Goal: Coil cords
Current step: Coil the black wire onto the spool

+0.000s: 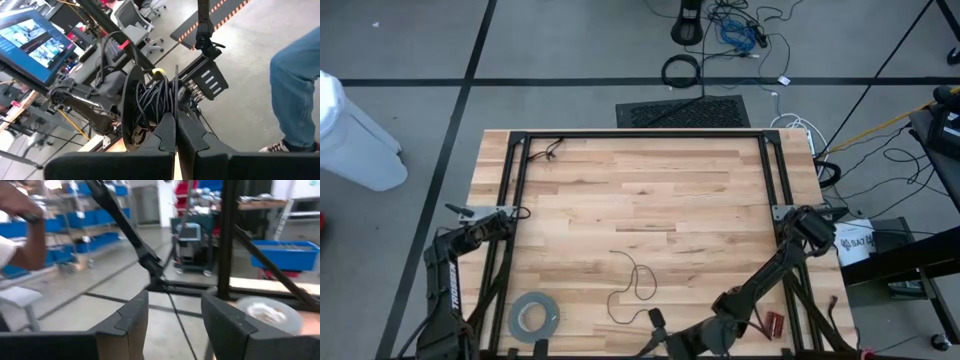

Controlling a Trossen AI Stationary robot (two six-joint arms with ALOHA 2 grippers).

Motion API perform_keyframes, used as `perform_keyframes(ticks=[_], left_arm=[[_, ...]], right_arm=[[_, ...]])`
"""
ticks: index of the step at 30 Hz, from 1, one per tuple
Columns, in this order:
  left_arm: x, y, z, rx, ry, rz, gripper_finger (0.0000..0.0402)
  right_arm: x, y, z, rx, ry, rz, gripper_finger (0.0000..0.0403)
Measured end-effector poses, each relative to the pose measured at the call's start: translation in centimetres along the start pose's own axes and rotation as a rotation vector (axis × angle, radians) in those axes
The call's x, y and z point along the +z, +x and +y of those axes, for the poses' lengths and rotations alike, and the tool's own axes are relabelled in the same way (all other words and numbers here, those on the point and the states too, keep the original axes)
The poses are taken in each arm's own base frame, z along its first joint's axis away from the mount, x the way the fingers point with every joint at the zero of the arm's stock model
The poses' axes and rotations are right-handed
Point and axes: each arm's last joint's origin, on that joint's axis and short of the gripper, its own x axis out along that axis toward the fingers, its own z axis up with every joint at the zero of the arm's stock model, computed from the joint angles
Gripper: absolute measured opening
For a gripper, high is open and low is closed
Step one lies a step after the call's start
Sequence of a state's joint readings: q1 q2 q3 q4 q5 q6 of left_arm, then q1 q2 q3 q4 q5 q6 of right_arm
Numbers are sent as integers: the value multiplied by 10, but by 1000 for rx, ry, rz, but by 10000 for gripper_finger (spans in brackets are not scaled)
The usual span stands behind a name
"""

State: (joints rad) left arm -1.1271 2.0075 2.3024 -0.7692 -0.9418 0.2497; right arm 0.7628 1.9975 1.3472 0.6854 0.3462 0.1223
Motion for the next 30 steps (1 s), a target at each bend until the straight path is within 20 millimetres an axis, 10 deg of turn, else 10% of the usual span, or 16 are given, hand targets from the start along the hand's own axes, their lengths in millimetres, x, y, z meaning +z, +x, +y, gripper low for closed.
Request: perform_keyframes(ticks=[21, 30], left_arm=[[1, 0, -3, -76, 1, -20, 0], [1, 0, -3, -84, 0, -21, 0]], right_arm=[[4, 7, -12, 183, 53, -67, 68], [2, 8, -15, 172, 67, -45, 139]])
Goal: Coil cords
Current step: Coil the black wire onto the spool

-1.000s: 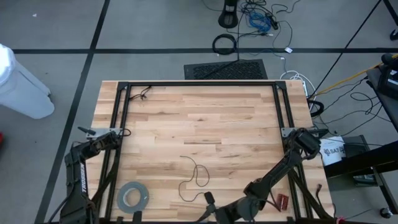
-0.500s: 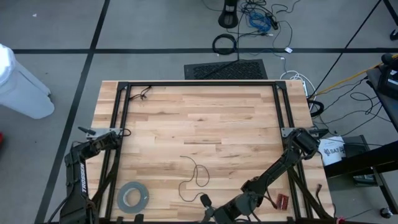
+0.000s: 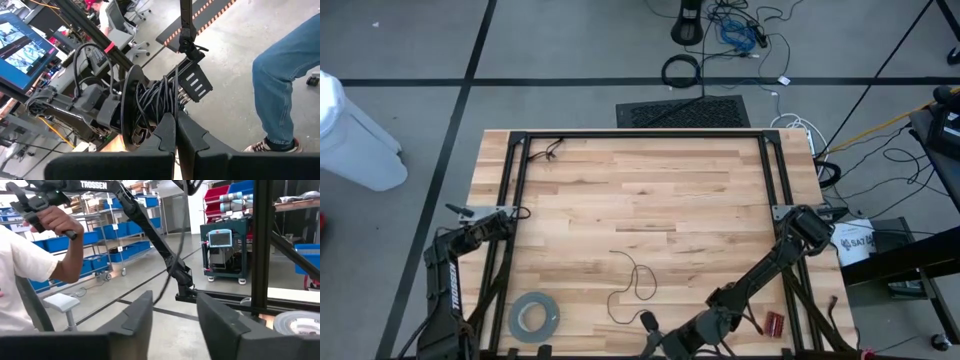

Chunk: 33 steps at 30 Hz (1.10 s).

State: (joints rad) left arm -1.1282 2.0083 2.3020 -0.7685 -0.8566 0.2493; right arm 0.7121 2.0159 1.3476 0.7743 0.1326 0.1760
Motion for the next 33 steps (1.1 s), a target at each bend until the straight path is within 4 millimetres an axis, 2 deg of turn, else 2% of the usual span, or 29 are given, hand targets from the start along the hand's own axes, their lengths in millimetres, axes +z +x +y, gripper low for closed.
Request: perform_keyframes(ticks=[4, 7, 27, 33], left_arm=[[0, 0, 0, 0, -1, 0, 0], [0, 0, 0, -11, -1, -3, 0], [-2, 9, 8, 8, -11, 10, 0], [-3, 12, 11, 4, -14, 14, 0]], right_arm=[[1, 0, -3, -7, -1, -3, 173], [1, 1, -6, -12, -1, -5, 183], [9, 1, -6, 53, 28, -80, 167], [7, 13, -10, 48, 9, -79, 156]])
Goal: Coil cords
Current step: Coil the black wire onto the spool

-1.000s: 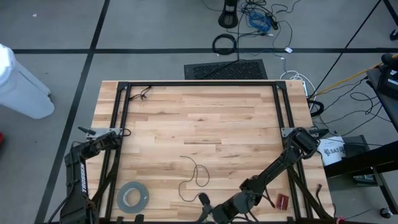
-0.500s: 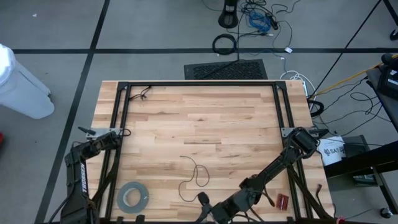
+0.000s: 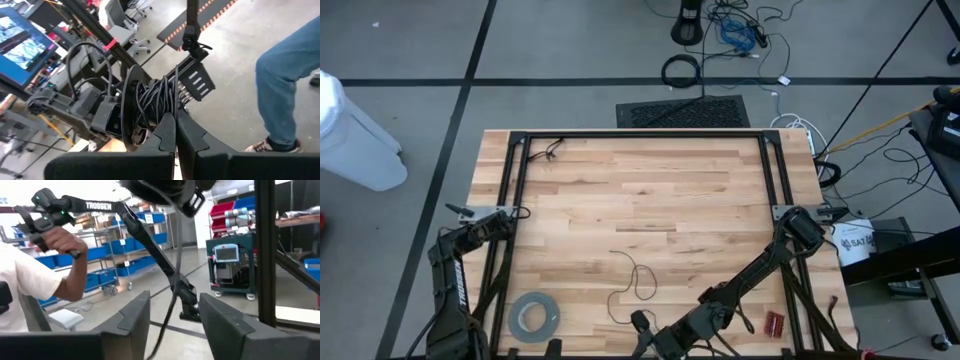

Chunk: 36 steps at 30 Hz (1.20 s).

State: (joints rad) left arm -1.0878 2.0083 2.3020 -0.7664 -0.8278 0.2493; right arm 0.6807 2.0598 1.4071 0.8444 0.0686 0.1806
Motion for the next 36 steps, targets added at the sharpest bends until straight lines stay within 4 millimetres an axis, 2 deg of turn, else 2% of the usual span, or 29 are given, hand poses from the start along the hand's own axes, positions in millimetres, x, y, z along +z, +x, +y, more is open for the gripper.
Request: perform_keyframes(ticks=[3, 7, 9, 15, 21, 26, 30, 36], left_arm=[[0, 0, 0, -15, -1, -5, 0], [1, -1, -3, -54, -5, -16, 0], [2, -2, -4, -97, -2, -31, 0], [6, 1, -6, -203, -2, -94, 0], [5, 8, -3, -237, 3, -116, 0], [4, 14, 2, -270, -4, -122, 0], [4, 19, 5, -321, -17, -145, 0], [1, 30, 7, -353, -36, -141, 0]], right_arm=[[-1, 2, 0, 10, -10, 8, 116], [-4, 2, 1, 18, -18, 44, 30], [-5, 2, -1, 12, -21, 60, 9], [3, 3, -15, -22, -25, 50, 2], [39, 17, -27, -48, -83, -29, 1], [61, 27, -27, -60, -136, 0, 1], [69, 32, -27, -75, -174, 48, 0], [89, 36, -23, -69, -194, 10, 0]])
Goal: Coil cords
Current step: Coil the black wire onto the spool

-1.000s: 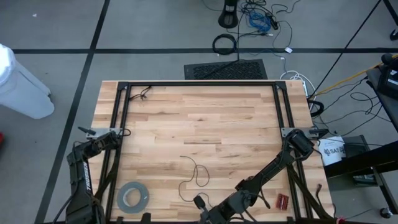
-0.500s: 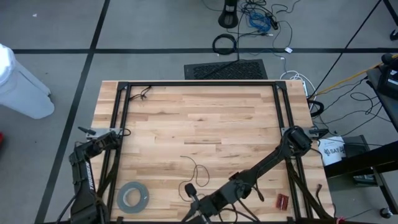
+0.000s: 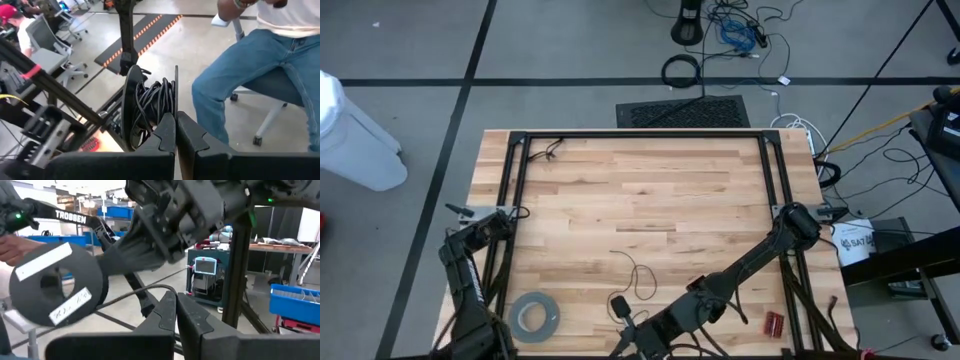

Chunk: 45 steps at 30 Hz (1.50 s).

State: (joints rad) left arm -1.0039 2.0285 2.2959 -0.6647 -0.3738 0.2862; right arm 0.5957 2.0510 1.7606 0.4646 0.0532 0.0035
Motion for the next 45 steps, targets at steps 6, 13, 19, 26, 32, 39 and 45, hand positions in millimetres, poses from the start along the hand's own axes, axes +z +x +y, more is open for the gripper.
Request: perform_keyframes(ticks=[6, 13, 19, 26, 32, 39, 45], left_arm=[[-8, 11, 4, -2, -41, 34, 0], [-14, 15, 11, 6, -124, 70, 0], [-25, 18, 22, 27, -247, 150, 0], [-36, 17, 24, 103, -378, 256, 0], [-40, 14, 19, 118, -451, 298, 0], [-46, 11, 16, 166, -522, 368, 0], [-50, 9, 17, 251, -552, 386, 0]], right_arm=[[3, 1, 1, 3, -20, 11, 0], [-1, 1, 1, 3, -47, 49, 0], [-5, 0, 1, -50, -80, 92, 0], [-11, -1, 5, -119, -112, 158, 0], [-12, -4, 7, -174, -148, 218, 0], [5, -12, 10, -156, -151, 233, 0], [8, -17, 16, -143, -157, 277, 0]])
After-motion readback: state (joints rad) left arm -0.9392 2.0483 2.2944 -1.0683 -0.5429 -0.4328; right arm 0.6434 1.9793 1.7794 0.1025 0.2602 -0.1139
